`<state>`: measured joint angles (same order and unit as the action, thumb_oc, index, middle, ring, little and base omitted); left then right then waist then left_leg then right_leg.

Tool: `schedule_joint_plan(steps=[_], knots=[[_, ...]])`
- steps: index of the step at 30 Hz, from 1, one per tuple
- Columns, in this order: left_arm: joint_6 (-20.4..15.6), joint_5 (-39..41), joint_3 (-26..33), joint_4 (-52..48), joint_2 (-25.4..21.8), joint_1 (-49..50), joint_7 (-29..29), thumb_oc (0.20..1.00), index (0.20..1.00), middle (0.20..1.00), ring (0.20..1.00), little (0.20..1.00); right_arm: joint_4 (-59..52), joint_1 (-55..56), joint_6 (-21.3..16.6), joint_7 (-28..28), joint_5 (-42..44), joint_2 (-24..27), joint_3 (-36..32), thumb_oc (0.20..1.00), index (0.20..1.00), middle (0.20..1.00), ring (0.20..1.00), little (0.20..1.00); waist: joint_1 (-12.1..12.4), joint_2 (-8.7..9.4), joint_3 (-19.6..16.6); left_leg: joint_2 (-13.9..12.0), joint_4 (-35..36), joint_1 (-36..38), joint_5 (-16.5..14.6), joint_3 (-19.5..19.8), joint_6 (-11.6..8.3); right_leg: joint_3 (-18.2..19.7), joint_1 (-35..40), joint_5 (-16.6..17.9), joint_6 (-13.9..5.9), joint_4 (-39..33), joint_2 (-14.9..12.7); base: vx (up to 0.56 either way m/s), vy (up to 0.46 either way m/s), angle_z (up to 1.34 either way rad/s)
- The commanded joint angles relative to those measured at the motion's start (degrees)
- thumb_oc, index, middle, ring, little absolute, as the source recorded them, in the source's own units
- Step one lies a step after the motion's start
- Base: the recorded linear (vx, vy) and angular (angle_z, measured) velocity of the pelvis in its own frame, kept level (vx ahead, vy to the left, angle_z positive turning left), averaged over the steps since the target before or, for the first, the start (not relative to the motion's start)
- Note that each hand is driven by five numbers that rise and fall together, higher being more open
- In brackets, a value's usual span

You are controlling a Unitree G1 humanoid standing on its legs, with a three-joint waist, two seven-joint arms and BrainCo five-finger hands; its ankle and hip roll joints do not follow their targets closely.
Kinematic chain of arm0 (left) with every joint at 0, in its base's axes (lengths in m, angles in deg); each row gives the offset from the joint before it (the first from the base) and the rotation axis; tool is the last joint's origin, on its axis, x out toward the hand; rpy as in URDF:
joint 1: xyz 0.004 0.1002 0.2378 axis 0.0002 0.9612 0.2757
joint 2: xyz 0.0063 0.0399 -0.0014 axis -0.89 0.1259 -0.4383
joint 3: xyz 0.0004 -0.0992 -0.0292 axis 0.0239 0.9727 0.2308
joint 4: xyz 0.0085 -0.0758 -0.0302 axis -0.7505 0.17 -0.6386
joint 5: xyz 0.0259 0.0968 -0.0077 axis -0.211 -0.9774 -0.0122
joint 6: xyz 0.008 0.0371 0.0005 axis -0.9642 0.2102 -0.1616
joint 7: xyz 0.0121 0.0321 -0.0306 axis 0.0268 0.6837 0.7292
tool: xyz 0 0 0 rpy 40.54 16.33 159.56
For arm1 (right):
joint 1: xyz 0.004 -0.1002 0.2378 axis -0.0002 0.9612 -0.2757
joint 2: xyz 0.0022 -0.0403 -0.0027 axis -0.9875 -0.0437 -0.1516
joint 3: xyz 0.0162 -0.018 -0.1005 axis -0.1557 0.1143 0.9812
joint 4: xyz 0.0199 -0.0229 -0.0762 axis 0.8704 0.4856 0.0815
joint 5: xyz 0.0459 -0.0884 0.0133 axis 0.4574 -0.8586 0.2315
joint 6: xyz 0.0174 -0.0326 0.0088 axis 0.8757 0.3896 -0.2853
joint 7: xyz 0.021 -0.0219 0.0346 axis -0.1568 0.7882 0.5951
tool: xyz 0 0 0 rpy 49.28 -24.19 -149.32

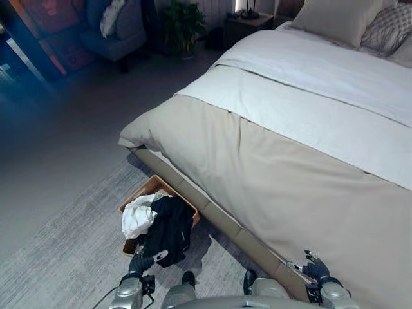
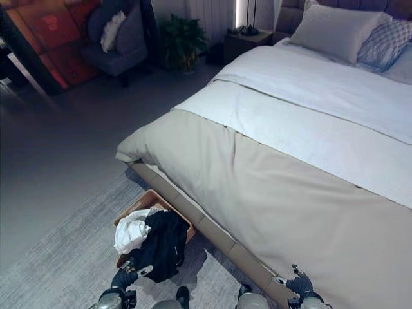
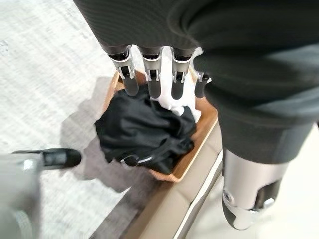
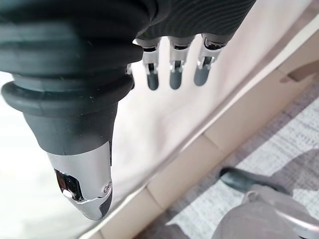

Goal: Pick up clothes into the bucket

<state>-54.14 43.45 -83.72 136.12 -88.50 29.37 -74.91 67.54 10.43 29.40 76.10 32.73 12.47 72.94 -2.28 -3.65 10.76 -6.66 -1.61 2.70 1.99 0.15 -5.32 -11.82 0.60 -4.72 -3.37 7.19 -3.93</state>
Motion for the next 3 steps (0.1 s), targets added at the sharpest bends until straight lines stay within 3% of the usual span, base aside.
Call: schedule_joint_plan(steps=[1,3], knots=[[0.3,-2.6,-0.4,1.4,0.3,-0.3,-0.9,1.0,1.0,1.0,1.0,1.0,0.3,-1.2,0.3,1.6,0.4,-1.5,1.6,1.0,1.0,1.0,1.0,1.0,0.0,3.96,-0.7,2.2,-2.1,-1.2,2.2,-3.3,-0.65,-1.7,6.0,2.5,-1.21,-7.0,-0.4,0.03,-0.032,-0.02],[0.8,-2.3,-0.7,2.1,1.0,0.7,-1.8,1.0,1.0,1.0,1.0,1.0,0.0,-0.8,0.5,2.4,0.9,-2.2,1.9,1.0,1.0,1.0,1.0,1.0,0.2,4.17,-1.2,2.2,-1.4,0.0,2.1,-3.6,-0.47,-1.9,6.9,2.6,-1.25,-7.1,-0.3,0.04,-0.03,0.01]])
